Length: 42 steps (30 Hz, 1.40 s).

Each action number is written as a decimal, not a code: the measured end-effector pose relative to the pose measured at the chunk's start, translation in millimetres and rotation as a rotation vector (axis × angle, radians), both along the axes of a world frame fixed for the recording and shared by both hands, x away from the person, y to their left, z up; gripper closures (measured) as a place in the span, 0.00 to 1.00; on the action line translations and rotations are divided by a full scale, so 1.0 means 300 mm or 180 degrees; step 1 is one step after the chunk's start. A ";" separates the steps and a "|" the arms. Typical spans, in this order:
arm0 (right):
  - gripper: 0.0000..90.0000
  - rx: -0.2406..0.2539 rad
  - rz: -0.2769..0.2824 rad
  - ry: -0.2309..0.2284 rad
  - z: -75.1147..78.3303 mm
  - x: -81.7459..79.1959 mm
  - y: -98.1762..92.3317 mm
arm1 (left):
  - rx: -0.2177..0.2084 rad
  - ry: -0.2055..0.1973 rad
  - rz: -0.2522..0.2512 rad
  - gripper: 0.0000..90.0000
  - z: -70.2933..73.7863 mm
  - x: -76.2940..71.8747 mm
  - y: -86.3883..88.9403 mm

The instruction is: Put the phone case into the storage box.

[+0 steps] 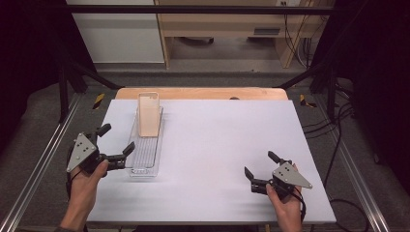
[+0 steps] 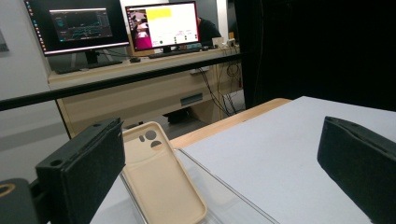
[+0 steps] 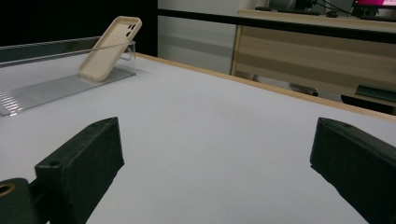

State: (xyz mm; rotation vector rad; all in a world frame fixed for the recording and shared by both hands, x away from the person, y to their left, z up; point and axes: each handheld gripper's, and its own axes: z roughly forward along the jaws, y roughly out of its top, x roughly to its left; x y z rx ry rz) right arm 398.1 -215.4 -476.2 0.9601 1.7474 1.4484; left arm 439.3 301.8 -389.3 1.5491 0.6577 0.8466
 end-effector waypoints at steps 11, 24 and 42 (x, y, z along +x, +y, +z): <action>0.03 -0.0002 0.0002 -0.0002 0.000 0.000 0.001 | -0.0065 0.0061 0.0032 0.01 -0.033 -0.027 0.032; 0.03 -0.0006 0.0002 -0.0002 0.000 0.001 0.001 | -0.0119 0.0084 -0.0017 0.01 -0.081 -0.051 0.036; 0.03 -0.0010 -0.0002 -0.0005 -0.002 0.002 0.000 | -0.0120 0.0118 -0.0066 0.01 -0.135 -0.074 0.033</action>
